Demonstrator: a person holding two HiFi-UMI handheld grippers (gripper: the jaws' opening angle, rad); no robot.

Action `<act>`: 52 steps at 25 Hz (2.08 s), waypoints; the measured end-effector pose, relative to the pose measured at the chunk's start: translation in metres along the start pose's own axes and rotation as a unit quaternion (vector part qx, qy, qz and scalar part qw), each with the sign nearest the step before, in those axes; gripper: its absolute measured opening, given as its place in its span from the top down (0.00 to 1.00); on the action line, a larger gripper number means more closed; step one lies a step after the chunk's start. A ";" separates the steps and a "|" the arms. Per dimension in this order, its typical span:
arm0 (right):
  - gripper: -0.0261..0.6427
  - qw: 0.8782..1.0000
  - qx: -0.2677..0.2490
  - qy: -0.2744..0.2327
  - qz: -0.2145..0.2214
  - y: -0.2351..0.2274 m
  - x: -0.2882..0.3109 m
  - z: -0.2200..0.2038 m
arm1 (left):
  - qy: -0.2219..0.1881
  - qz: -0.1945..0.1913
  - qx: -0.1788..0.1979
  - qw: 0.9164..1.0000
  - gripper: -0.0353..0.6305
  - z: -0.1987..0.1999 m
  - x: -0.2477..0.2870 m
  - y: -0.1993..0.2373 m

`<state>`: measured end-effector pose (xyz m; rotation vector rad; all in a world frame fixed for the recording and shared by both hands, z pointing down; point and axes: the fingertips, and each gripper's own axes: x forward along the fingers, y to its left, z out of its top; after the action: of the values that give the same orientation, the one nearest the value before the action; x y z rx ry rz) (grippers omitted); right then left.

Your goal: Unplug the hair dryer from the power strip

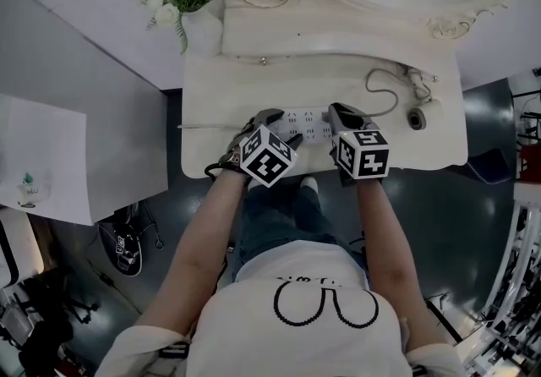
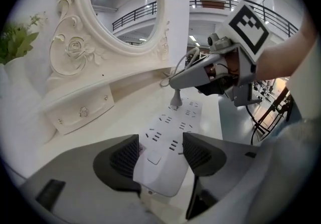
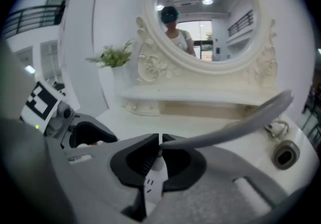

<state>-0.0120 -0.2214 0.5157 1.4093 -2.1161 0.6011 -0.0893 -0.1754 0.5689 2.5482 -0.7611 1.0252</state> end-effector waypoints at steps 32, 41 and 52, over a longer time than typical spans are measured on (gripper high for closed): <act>0.92 0.877 0.476 -0.064 -0.020 -0.127 -0.039 -0.065 | 0.006 0.010 -0.010 1.000 0.54 0.001 -0.001 0.001; 0.93 0.846 0.526 -0.087 -0.004 -0.141 -0.005 -0.047 | 0.013 0.021 -0.025 0.999 0.54 0.001 -0.001 -0.001; 0.56 0.894 0.442 0.071 0.010 -0.114 -0.019 -0.087 | 0.013 0.021 -0.025 0.999 0.54 0.000 -0.002 0.001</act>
<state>0.1161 -0.1947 0.5787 1.6901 -1.7811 1.7717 -0.0911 -0.1752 0.5676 2.4827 -0.8250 1.0359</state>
